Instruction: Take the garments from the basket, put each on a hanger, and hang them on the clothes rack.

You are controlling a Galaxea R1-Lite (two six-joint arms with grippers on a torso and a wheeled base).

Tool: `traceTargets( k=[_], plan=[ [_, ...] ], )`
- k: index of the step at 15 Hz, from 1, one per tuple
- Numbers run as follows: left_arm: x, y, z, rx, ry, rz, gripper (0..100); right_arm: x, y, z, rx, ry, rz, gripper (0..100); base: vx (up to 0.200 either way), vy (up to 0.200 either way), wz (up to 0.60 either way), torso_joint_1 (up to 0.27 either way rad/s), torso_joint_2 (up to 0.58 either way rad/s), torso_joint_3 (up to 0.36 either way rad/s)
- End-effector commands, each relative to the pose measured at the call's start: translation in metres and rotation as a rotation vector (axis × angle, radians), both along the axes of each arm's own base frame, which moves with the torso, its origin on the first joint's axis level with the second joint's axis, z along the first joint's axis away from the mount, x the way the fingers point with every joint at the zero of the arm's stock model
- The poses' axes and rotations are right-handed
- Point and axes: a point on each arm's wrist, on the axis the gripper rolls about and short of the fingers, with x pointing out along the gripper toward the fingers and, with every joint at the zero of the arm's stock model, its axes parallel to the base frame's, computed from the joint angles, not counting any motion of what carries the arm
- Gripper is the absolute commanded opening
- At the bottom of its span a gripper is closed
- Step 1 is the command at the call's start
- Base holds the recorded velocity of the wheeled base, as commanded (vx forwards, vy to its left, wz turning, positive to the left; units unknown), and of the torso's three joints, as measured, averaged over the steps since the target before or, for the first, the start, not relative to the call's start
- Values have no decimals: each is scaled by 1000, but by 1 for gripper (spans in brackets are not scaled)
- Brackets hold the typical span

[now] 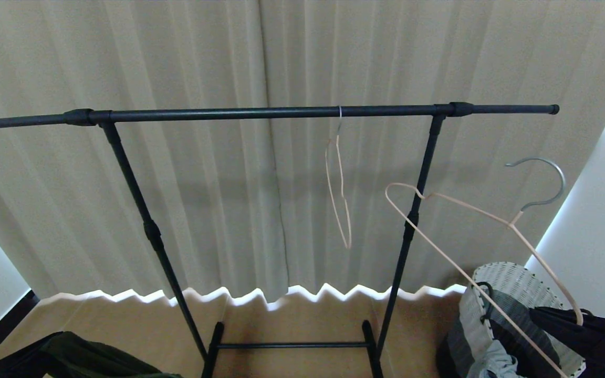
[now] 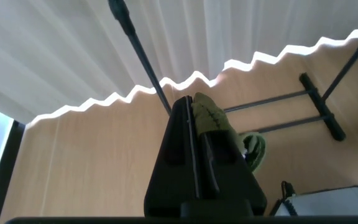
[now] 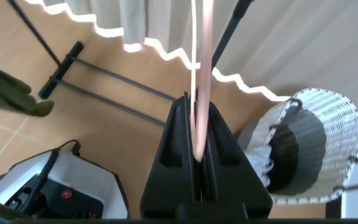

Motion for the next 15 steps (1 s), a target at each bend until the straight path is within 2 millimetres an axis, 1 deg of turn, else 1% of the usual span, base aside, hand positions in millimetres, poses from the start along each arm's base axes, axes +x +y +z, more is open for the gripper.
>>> traceTargets(
  k=[1, 7, 8, 10, 12, 13, 14, 15],
  plan=[
    [1, 0, 0, 3, 2, -2, 0, 0, 0, -2, -4, 7, -1, 0, 0, 0, 0, 0, 0, 0],
    [1, -1, -1, 4, 11, -5, 0, -1, -1, -7, -10, 26, 1, 0, 0, 0, 0, 0, 0, 0],
    [4, -1, 0, 6, 20, -5, 0, -2, -1, -10, -16, 39, 8, 0, 0, 0, 0, 0, 0, 0],
    [10, -3, -9, 28, 95, -12, 0, -3, 2, -10, 11, 54, 77, 0, 0, 0, 0, 0, 0, 0],
    [24, -5, -9, 61, 146, -18, 0, -1, 5, -7, 40, 62, 134, 0, 0, 0, 0, 0, 0, 0],
    [33, -7, -4, 67, 147, -20, 0, 0, 6, -4, 59, 66, 165, 0, 0, 0, 0, 0, 0, 0],
    [54, -12, 9, 70, 136, -19, 0, 4, 11, 6, 105, 57, 240, 0, 0, 0, 0, 0, 0, 0],
    [70, -14, 18, 68, 123, -15, 0, 6, 13, 11, 129, 55, 281, 0, 0, 0, 0, 0, 0, 0]
  ],
)
